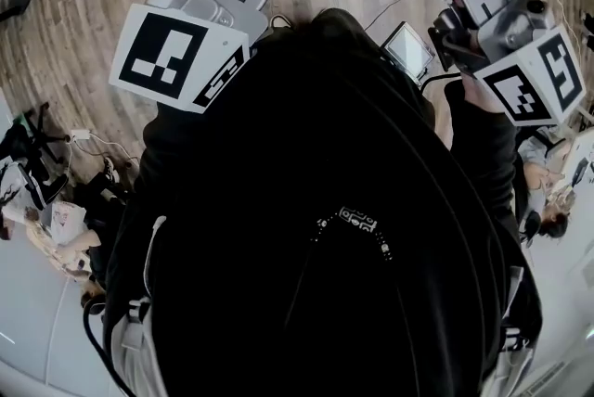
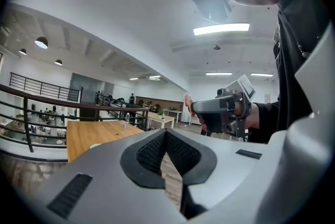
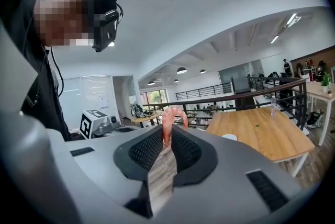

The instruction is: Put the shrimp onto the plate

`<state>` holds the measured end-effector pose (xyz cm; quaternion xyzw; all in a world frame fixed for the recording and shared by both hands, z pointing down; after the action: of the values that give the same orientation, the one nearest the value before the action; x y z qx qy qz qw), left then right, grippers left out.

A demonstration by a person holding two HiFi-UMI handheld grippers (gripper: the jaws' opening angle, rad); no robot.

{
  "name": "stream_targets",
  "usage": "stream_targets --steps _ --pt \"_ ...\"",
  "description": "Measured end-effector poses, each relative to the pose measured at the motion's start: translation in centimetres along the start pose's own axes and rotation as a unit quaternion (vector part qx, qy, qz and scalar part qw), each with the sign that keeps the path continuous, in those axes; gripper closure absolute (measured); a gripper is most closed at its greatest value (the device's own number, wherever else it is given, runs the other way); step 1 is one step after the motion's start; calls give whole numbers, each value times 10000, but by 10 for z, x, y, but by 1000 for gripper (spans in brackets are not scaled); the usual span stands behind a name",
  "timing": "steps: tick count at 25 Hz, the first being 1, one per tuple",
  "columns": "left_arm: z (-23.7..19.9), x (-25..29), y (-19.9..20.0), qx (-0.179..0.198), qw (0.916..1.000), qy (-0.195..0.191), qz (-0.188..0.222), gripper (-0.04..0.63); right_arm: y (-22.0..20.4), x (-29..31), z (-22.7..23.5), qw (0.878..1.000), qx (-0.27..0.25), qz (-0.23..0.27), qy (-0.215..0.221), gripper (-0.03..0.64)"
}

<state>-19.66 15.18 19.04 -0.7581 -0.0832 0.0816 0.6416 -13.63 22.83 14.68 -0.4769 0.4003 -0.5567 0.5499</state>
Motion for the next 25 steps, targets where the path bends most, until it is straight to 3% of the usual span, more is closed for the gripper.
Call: stream_targets --steps 6,10,16,21,25 --pt "-28 5 -47 28 9994 236 -237 591 -36 33 27 9989 122 -23 444 554" --pt "-100 28 -22 -78 9980 588 -203 591 -7 105 65 9969 156 -49 764 554" --pt "-151 58 -16 -23 9963 841 -181 591 0 154 110 9947 245 44 998 554" --pt "-170 132 -9 -247 9950 946 -204 591 6 161 192 9923 600 11 1080 554" --pt "-170 154 0 -167 9950 952 -237 591 17 162 215 9906 630 80 1210 554"
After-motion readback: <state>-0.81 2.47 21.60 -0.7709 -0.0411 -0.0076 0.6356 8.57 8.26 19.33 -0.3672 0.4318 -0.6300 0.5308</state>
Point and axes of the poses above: the fingertips, and each gripper's own axes: x forward along the fingers, z to its right, y out of its top, the point moved 1 cm from there along -x, backward along the fingers, and after that the axes turned 8 degrees about z, right-handed, at the moved point
